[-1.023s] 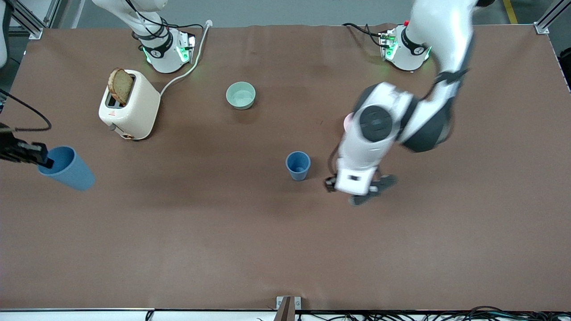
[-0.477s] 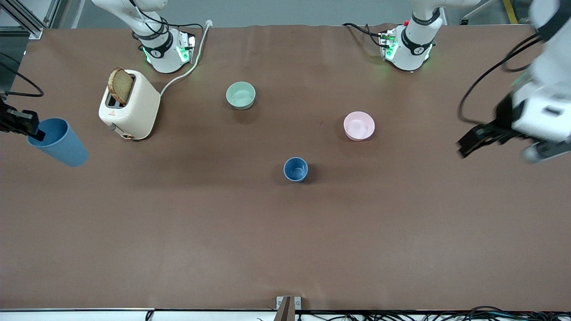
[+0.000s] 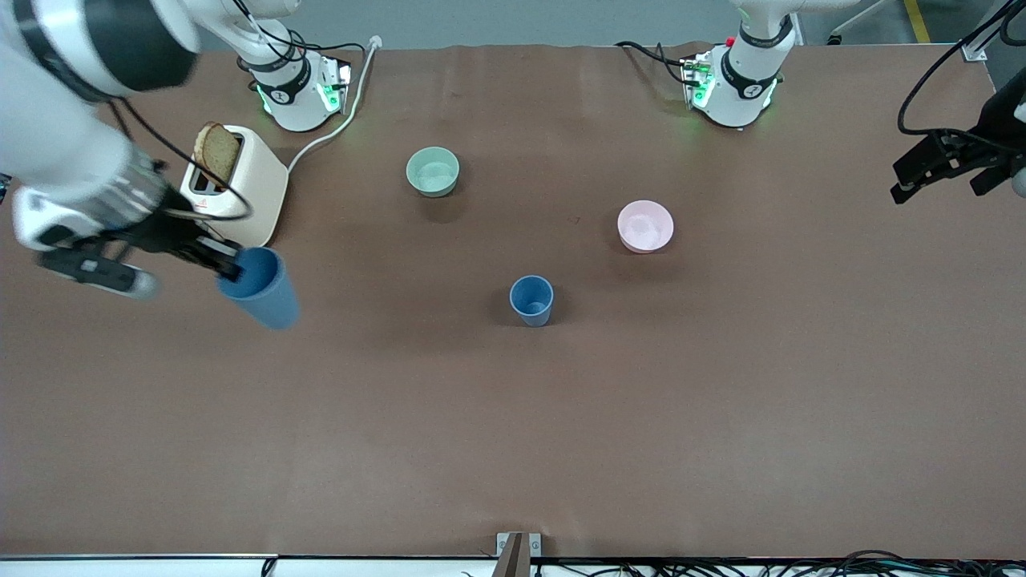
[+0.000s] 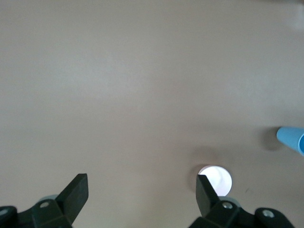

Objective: Stack blue cups with both arms
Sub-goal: 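Carry the held blue cup with the right gripper over the placed cup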

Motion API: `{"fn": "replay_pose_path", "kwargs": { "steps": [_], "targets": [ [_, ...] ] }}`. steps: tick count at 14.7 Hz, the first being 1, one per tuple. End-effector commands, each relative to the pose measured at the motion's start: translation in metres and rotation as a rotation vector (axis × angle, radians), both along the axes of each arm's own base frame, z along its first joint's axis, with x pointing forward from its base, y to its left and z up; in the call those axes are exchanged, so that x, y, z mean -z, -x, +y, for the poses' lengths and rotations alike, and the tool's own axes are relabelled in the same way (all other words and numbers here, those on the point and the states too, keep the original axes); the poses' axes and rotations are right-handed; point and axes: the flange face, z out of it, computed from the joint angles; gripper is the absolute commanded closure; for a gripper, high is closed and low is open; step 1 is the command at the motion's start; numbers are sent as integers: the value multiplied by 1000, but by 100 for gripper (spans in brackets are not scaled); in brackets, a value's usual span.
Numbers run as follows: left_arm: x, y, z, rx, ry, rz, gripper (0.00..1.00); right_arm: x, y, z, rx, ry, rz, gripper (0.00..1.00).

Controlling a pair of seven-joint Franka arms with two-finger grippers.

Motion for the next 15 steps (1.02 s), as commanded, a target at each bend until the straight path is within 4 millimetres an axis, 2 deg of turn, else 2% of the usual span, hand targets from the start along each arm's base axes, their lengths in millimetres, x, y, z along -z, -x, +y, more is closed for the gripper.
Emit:
{"fn": "replay_pose_path", "kwargs": {
  "steps": [1, 5, 6, 9, 11, 12, 15],
  "targets": [
    [-7, 20, 3, 21, 8, 11, 0, 42, -5, 65, 78, -35, 30, 99],
    [-13, 20, -2, 45, 27, 0, 0, 106, 5, 162, 248, -119, 108, 99],
    [-13, 20, -4, 51, 27, 0, 0, 117, 11, 186, 284, -140, 125, 99],
    [-13, 25, -7, 59, 25, 20, 0, 155, 29, 245, 377, -186, 155, 100],
    [-11, 28, -7, 61, 23, 41, 0, 183, 39, 272, 412, -201, 181, 100],
    [-8, 27, -6, 64, 21, 49, 0, 190, 44, 283, 426, -217, 191, 100],
    [-4, 26, -10, 78, 16, 61, 0, 187, 64, 304, 425, -231, 230, 100]
  ]
}}
